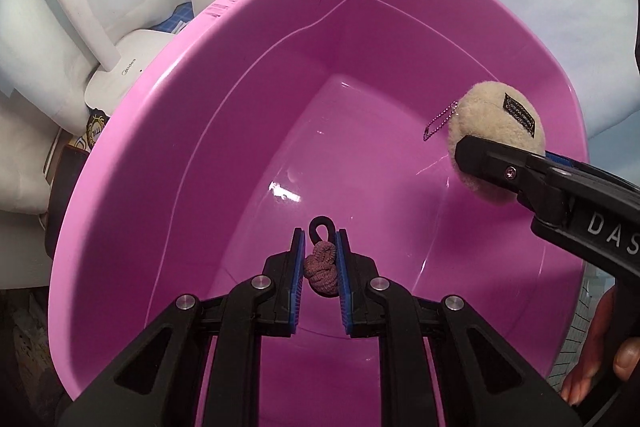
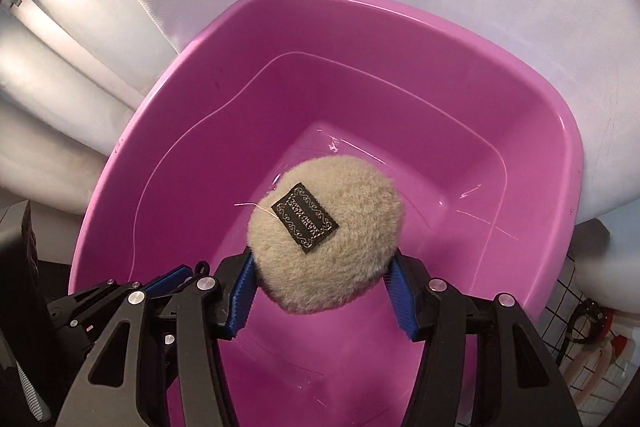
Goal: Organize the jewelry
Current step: 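Carry the hair tie and pompom over the pink tub with both tools, then open the left tool to drop the hair tie while the right tool releases the pompom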
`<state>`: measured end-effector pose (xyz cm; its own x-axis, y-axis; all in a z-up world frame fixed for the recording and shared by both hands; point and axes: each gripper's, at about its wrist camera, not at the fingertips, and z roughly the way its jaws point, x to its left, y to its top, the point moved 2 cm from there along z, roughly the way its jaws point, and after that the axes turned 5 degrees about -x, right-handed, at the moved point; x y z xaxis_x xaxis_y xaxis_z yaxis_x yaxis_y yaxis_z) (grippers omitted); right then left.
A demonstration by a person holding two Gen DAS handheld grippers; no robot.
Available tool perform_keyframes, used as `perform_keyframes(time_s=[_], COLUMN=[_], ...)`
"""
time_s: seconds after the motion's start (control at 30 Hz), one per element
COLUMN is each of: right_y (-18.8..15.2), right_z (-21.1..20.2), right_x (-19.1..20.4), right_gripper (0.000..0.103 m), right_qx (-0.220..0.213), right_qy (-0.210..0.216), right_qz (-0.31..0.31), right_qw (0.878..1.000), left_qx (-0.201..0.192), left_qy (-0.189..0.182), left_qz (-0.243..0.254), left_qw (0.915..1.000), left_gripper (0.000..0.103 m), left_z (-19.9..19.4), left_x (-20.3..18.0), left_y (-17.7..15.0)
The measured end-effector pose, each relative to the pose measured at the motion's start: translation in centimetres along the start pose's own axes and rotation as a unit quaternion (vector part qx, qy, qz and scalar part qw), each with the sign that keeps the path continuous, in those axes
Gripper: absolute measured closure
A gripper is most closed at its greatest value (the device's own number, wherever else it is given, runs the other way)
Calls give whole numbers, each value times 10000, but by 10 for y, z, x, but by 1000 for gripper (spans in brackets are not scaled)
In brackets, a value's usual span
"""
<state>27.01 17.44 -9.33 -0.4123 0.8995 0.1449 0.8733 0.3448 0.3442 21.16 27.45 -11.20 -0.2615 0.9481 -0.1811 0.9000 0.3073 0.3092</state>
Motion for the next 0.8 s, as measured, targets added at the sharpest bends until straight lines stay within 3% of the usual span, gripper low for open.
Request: perform_keyframes(time_s=[0.37, 0.47, 0.53, 0.8], right_y=[-1, 2, 2, 6], right_z=[33, 34, 33, 28], right_x=[-4, -7, -9, -5], right_gripper=[46, 41, 39, 36], right_qx=[671, 739, 748, 709], right_qy=[-107, -243, -201, -243], right_qz=[254, 330, 422, 384], right_qw=[9974, 9964, 9961, 9965], left_qx=[311, 263, 229, 188], left_qy=[122, 217, 276, 282], left_qz=[-214, -198, -181, -41], left_qw=[9992, 9992, 9992, 9994], left_gripper=[86, 70, 51, 42], left_z=[6, 3, 2, -3], left_x=[14, 13, 14, 7], left_y=[0, 0, 1, -4])
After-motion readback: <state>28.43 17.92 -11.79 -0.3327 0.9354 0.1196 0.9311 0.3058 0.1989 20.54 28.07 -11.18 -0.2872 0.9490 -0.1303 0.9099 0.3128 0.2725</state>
